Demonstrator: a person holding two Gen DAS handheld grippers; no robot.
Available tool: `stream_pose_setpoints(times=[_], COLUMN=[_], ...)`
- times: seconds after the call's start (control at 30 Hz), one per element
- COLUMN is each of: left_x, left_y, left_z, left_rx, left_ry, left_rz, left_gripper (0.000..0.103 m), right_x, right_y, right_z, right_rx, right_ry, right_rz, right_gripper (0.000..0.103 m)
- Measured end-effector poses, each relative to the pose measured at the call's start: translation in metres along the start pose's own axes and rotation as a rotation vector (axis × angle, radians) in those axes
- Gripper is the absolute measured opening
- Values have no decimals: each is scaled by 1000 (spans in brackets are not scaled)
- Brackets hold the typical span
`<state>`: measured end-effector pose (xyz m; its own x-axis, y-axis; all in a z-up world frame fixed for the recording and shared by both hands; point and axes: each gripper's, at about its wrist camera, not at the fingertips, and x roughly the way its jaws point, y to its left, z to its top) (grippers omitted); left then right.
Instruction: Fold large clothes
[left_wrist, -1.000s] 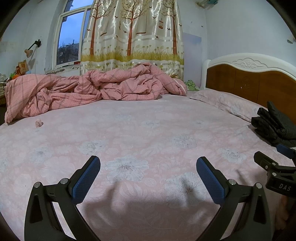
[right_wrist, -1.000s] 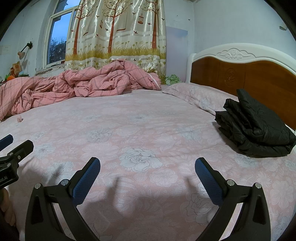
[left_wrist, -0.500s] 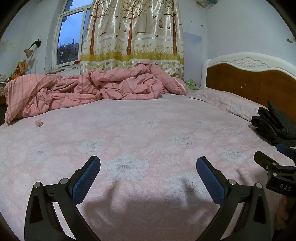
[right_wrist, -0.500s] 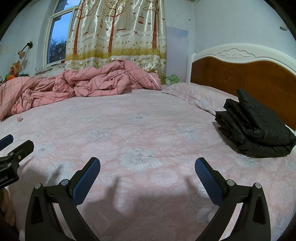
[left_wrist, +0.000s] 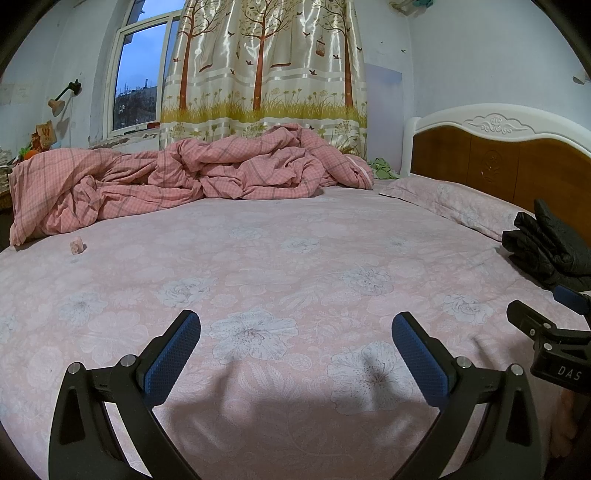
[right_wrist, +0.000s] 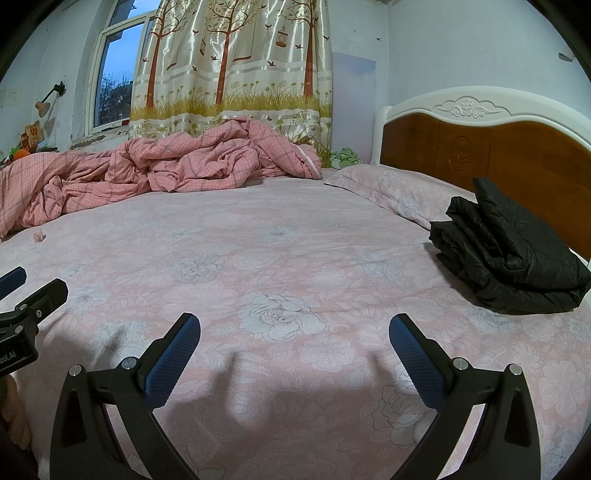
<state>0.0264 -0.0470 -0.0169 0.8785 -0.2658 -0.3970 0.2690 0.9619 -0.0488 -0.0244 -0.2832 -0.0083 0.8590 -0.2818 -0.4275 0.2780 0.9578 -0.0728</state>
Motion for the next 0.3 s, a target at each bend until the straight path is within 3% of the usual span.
stream_pose_setpoints(times=[0.3], left_x=[0], left_y=[0], left_z=[0], left_rx=[0], left_ry=[1], left_rz=[0], left_gripper=[103], right_x=[0], right_y=[0], right_z=[0], right_rx=[0], right_ry=[3], right_rz=[-1], right_gripper=[103])
